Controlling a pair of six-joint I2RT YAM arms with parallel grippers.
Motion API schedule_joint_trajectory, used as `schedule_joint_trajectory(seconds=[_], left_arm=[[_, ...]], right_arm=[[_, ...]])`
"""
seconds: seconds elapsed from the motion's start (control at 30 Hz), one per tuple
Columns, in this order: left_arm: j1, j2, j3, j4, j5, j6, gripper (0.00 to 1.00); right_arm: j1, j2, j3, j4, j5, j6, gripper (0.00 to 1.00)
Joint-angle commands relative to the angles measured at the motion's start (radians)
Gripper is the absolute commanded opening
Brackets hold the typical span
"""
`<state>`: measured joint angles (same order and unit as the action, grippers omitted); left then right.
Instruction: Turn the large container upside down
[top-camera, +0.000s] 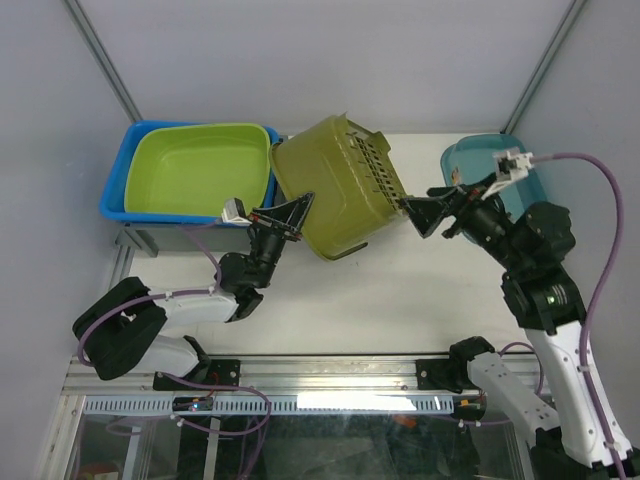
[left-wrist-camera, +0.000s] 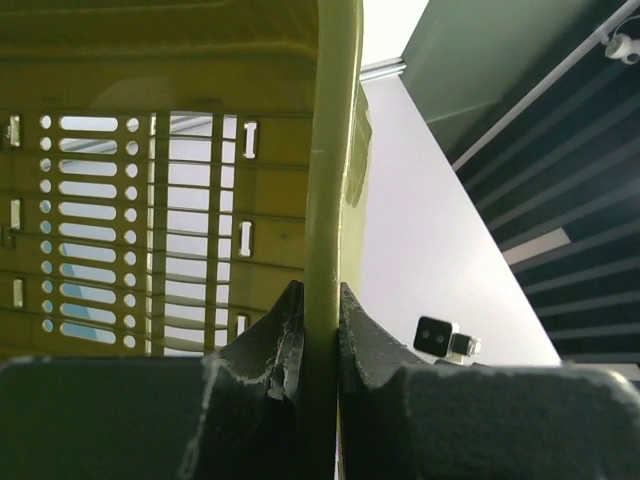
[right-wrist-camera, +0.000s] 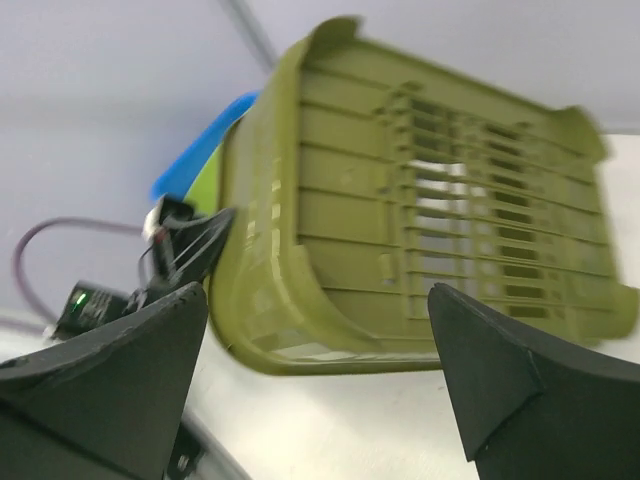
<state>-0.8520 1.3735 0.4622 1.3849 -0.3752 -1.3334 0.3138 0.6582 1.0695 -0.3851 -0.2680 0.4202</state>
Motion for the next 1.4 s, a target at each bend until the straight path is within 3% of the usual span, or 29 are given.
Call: schedule_joint_trajectory(seconds=[0.0, 0.17, 0.37, 0.67, 0.8, 0.83, 0.9, 1.0, 1.07, 1.1, 1.23, 1.37], left_arm=[[-0.021, -0.022, -0.050, 0.249, -0.039, -0.003, 0.00], [-0.021, -0.056, -0.044, 0.173, -0.026, 0.009, 0.00], [-0.022, -0.076, -0.035, 0.131, -0.022, 0.017, 0.00], [-0.029, -0.078, -0.032, 0.102, -0.022, 0.013, 0.00], [-0.031, -0.068, -0.026, 0.095, -0.019, -0.004, 0.00], [-0.031, -0.066, -0.023, 0.094, -0.013, -0.009, 0.00], [-0.032, -0.067, -0.019, 0.087, -0.003, -0.015, 0.17], [-0.032, -0.085, -0.033, 0.053, -0.002, -0.054, 0.67], [-0.032, -0.109, -0.056, 0.045, -0.019, -0.063, 0.94], [-0.032, -0.135, -0.070, 0.042, -0.030, -0.058, 0.99], [-0.031, -0.273, -0.108, -0.055, -0.092, 0.007, 0.99], [-0.031, -0.489, -0.069, -0.414, -0.166, 0.142, 0.99]], right_arm=[[0.002, 0.152, 0.094, 0.042, -0.476, -0.090, 0.96], [0.004, 0.265, 0.129, 0.022, -0.757, -0.110, 0.91], [0.004, 0.295, 0.128, -0.036, -0.755, -0.177, 0.84], [0.005, 0.293, 0.088, 0.009, -0.756, -0.194, 0.18], [0.004, 0.284, 0.081, 0.000, -0.716, -0.199, 0.00], [0.004, 0.280, 0.081, -0.009, -0.690, -0.207, 0.00], [0.005, 0.271, 0.076, -0.032, -0.645, -0.248, 0.00], [0.005, 0.242, 0.055, -0.060, -0.606, -0.336, 0.00], [0.007, 0.216, 0.038, -0.082, -0.563, -0.394, 0.00], [0.011, 0.201, 0.030, -0.091, -0.549, -0.414, 0.00], [0.014, 0.180, 0.009, -0.105, -0.474, -0.411, 0.00], [0.022, 0.205, 0.006, -0.076, -0.422, -0.310, 0.00]])
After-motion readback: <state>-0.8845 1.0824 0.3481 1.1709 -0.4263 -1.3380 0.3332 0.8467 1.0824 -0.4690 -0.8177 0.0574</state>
